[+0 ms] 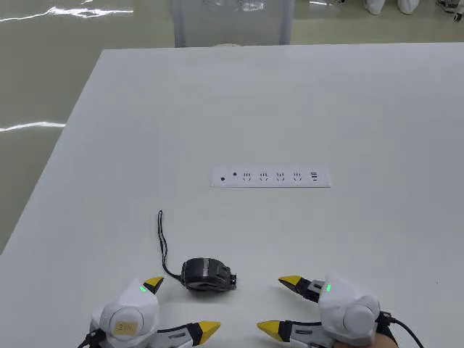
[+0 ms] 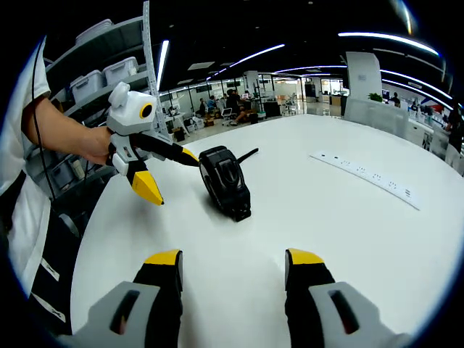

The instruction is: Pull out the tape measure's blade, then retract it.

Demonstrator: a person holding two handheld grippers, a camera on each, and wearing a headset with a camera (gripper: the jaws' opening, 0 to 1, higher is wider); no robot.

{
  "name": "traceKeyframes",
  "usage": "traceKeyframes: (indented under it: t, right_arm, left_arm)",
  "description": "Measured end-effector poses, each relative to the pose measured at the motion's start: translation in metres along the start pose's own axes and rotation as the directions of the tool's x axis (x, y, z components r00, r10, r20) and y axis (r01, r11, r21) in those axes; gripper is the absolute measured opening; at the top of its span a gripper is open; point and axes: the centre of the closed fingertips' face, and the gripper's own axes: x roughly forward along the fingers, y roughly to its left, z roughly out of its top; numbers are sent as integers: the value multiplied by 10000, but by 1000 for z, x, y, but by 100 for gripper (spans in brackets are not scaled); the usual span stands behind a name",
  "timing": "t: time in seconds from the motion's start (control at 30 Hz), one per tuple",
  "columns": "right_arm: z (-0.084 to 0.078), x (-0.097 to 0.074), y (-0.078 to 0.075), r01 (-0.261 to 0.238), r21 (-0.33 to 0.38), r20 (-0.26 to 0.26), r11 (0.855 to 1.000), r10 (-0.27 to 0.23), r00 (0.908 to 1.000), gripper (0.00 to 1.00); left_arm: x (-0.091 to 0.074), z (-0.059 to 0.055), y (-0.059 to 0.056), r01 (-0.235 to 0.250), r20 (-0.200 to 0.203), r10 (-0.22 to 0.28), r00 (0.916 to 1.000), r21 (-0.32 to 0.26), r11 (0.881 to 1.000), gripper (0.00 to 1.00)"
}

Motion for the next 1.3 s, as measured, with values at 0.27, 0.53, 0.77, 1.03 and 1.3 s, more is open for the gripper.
traceKeyframes:
  t: [0.27, 0.53, 0.77, 1.03, 1.3]
  right_arm:
    - [2, -19, 5, 471, 432, 263, 9980, -483, 9985, 61]
    - [-5, -39, 11, 846, 695, 396, 9940, -875, 9954, 63]
    - [-8, -56, 12, 1140, 805, 389, 9902, -1174, 9923, 65]
    - [-12, -73, 14, 1474, 852, 322, 9854, -1506, 9881, 67]
    - [-15, -89, 20, 1694, 967, 403, 9808, -1739, 9839, 68]
  left_arm:
    - [-17, -6, 0, 97, 96, -96, 9999, -91, 9999, 89]
    - [-31, -13, -6, 233, 163, -232, 9996, -75, 9997, 90]
    - [-41, -18, -8, 442, 281, -435, 9987, -242, 9987, 90]
    - [-53, -22, -11, 596, 388, -585, 9975, -286, 9978, 90]
    - [-62, -26, -15, 700, 449, -684, 9966, -358, 9969, 91]
